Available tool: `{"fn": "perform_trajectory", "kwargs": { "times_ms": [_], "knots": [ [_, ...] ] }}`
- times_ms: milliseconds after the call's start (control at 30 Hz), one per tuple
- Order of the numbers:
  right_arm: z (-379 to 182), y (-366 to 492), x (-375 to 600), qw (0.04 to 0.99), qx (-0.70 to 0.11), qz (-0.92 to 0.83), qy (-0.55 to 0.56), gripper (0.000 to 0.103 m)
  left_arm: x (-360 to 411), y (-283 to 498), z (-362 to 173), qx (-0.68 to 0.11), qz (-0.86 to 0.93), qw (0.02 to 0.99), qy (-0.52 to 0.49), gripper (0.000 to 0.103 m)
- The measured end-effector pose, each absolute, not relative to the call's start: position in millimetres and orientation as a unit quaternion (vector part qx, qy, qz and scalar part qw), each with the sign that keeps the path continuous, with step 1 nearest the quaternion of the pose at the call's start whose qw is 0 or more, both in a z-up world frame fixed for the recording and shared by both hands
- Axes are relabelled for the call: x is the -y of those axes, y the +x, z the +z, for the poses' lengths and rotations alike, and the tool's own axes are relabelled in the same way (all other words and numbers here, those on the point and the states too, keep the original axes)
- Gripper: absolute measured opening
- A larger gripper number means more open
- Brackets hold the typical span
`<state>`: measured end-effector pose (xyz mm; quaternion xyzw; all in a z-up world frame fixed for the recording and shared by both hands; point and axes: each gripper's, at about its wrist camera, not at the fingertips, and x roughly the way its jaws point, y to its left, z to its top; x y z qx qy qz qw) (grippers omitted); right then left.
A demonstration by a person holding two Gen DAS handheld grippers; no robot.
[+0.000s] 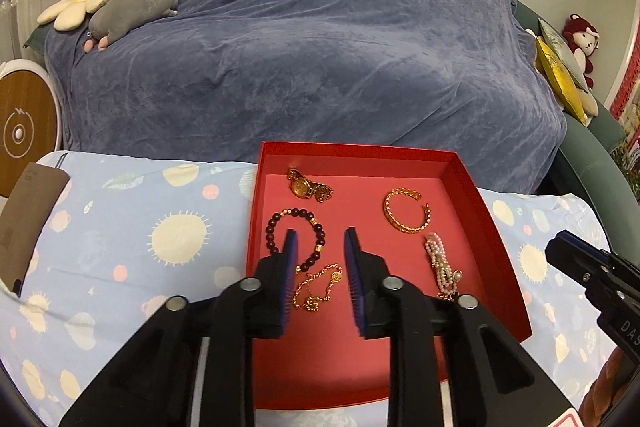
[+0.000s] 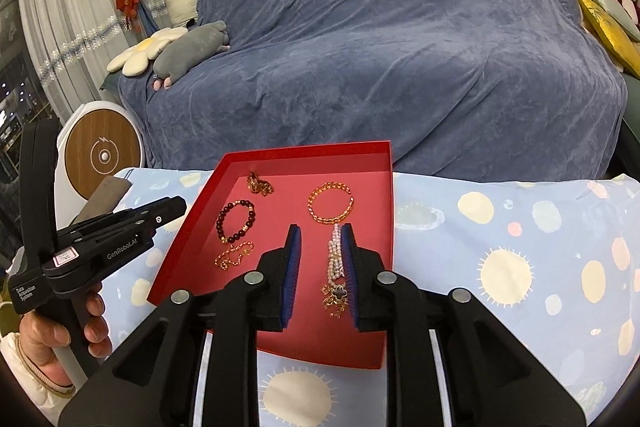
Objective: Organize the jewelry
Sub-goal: 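Carry the chain and clover necklace into the red box and lower them, then open both tools and withdraw them from the box toward the earrings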
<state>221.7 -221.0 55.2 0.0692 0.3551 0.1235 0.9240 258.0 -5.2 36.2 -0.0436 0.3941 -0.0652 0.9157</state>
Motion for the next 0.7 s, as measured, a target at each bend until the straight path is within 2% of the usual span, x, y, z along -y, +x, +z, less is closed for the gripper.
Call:
{"fn": "perform_trajectory", "kwargs": {
  "times_ms": [67, 167, 467, 700],
  "knots": [
    [59.2, 212.0, 223.8, 0.925, -0.351, 0.127, 0.072, 0.028, 3.0, 249.9, 38.8, -0.388, -0.062, 0.919, -0.039, 0.04],
    [62.3, 193.3, 227.5, 0.925, -0.349, 0.13, 0.072, 0.03, -2.2, 231.7, 45.2, -0.379, -0.061, 0.923, -0.034, 0.045],
    [48.3, 119.4, 229.8, 0.915, -0.371, 0.142, 0.07, 0.03, -20.6, 163.5, 45.0, -0.389, -0.061, 0.919, -0.036, 0.046],
    [20.0, 74.8, 221.7, 0.9, -0.4, 0.151, 0.081, 0.03, -31.0, 110.6, 19.0, -0.416, -0.06, 0.906, -0.047, 0.047]
  ]
}}
